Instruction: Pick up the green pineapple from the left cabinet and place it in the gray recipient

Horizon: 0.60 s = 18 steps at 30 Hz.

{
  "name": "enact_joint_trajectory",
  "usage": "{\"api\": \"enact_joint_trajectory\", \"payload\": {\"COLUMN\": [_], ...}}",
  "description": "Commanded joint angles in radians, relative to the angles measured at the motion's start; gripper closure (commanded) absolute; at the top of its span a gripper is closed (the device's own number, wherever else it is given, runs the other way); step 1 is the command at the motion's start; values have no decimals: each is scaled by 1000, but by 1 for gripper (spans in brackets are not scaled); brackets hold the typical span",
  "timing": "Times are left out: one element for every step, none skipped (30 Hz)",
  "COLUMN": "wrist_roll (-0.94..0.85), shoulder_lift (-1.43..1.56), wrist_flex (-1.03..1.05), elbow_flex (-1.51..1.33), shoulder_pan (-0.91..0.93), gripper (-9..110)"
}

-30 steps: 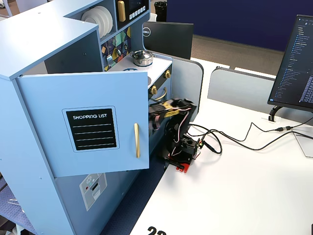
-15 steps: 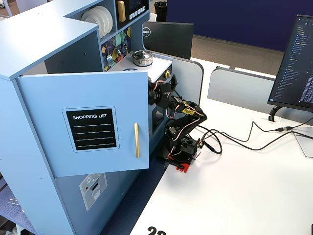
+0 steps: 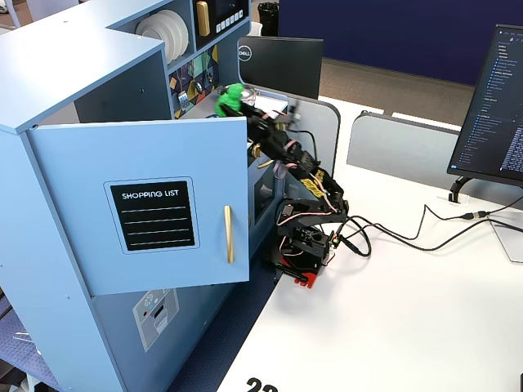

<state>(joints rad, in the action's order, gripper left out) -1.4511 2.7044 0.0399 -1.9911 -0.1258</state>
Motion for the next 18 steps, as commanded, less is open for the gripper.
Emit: {"api": "enact_joint_trajectory", "payload": {"wrist_roll": [84,92,81,61,49,37,6,-3,6,3,-28,-43,-51,-72,-87,-98,-115,-130], "shoulder_lift": [-150,-190,-233,-281,-327,-373,-414,-454,-489,-520,-548,-566,-577,-588,-598,-609,-620,-630], "wrist_flex": [121,166,230,290,316,333,341,324,314,339,367,367,368,376,373,371,371,368], "elbow_flex": [132,166,206,244,281,308,325,333,342,359,374,379,380,380,380,380,380,379], "shoulder_pan": [147,160,178,198,207,212,219,224,224,227,227,218,212,207,199,196,198,199], "gripper": [102,102,102,102,102,102,102,102,102,102,102,102,102,102,102,102,101,101]}}
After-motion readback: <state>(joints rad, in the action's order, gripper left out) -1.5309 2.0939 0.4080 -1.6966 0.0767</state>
